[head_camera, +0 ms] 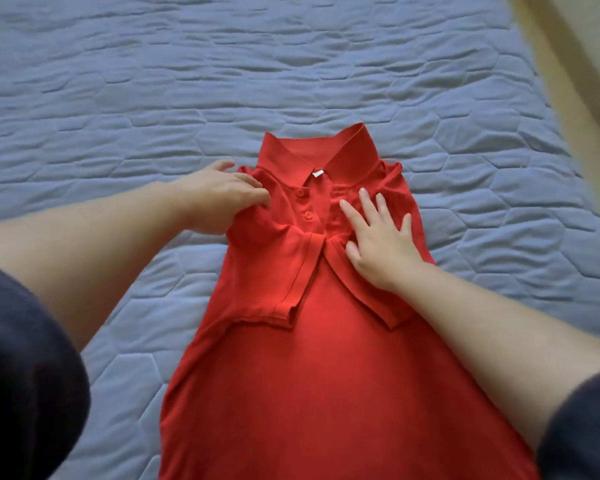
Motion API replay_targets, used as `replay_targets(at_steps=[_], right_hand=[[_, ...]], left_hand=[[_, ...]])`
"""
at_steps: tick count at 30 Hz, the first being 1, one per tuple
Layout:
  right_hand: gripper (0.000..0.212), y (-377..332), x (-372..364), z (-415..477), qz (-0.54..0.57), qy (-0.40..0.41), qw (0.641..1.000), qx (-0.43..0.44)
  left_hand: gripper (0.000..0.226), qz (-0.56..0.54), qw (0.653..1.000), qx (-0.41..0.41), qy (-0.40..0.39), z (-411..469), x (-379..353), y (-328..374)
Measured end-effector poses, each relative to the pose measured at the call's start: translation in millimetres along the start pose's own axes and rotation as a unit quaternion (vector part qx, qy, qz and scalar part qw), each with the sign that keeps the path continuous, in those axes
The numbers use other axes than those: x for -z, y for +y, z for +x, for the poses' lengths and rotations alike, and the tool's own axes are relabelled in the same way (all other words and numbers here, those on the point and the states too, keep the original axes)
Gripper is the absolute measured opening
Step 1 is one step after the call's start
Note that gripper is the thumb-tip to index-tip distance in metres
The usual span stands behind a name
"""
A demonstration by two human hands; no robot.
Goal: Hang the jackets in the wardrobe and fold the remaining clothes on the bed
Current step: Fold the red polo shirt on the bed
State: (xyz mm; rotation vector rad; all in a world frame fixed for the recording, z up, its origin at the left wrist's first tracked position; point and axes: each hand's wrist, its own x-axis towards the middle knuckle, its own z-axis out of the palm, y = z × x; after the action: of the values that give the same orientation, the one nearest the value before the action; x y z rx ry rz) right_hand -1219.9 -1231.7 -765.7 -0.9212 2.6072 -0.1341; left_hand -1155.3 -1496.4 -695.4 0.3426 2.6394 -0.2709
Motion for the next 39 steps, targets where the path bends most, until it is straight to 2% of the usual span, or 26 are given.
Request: replay_targets(at_steps=[2, 4, 6, 9, 11, 13, 15, 16, 17, 19, 20, 22, 23, 28, 31, 35, 39], right_hand=[[0.069, 5, -14, 4, 0.013, 0.008, 1.0, -0.004], [0.07, 9, -29, 9, 0.028, 0.013, 0.999, -0.011], [0.071, 13, -42, 12, 0.031, 0.034, 0.999, -0.018], [0.072, 13, -53, 13, 0.011, 0.079, 0.997, -0.019], [0.072, 14, -56, 14, -0.004, 0.091, 0.996, -0.02], [0.075, 14, -57, 15, -0.012, 0.095, 0.995, -0.023], [0.076, 13, -57, 16, -0.015, 0.092, 0.995, -0.021], [0.076, 14, -57, 15, -0.015, 0.089, 0.996, -0.021], [0.076, 14, -56, 15, -0.015, 0.087, 0.996, -0.022], [0.076, 14, -56, 15, -0.017, 0.084, 0.996, -0.02], [0.076, 14, -56, 16, -0.016, 0.083, 0.996, -0.02], [0.076, 14, -56, 17, -0.008, 0.079, 0.997, -0.017], [0.076, 15, -56, 17, -0.006, 0.075, 0.997, -0.015], [0.075, 21, -44, 19, 0.033, 0.004, 0.999, -0.001], [0.07, 19, -31, -3, 0.041, -0.002, 0.999, 0.005], [0.065, 26, -40, -86, 0.004, 0.011, 1.0, 0.015], [0.066, 41, -59, -176, -0.012, -0.006, 1.0, -0.022]], left_hand=[[0.036, 0.016, 0.999, -0.031, -0.027, 10, 8, -9], [0.019, 0.001, 0.999, -0.018, -0.051, 19, 14, -19], [0.02, 0.054, 0.996, -0.004, -0.064, 33, 14, -27], [0.028, 0.158, 0.986, 0.033, -0.03, 52, 0, -27], [0.029, 0.164, 0.981, 0.102, 0.024, 56, -18, -19], [0.027, 0.049, 0.967, 0.211, 0.134, 50, -37, -5], [0.032, -0.099, 0.909, 0.306, 0.265, 36, -52, 21], [0.04, -0.139, 0.888, 0.313, 0.308, 29, -57, 39], [0.049, -0.158, 0.885, 0.293, 0.326, 24, -62, 58], [0.064, -0.175, 0.912, 0.25, 0.275, 15, -74, 92], [0.07, -0.177, 0.925, 0.256, 0.219, 13, -81, 102], [0.078, -0.173, 0.93, 0.301, 0.119, 14, -96, 110], [0.079, -0.172, 0.926, 0.318, 0.106, 16, -102, 110], [0.072, -0.177, 0.918, 0.342, 0.094, 22, -107, 109], [0.073, -0.231, 0.895, 0.37, 0.094, -7, -106, 127], [0.07, -0.251, 0.887, 0.379, 0.081, -90, -121, 187], [0.07, -0.255, 0.883, 0.39, 0.047, -167, -136, 241]])
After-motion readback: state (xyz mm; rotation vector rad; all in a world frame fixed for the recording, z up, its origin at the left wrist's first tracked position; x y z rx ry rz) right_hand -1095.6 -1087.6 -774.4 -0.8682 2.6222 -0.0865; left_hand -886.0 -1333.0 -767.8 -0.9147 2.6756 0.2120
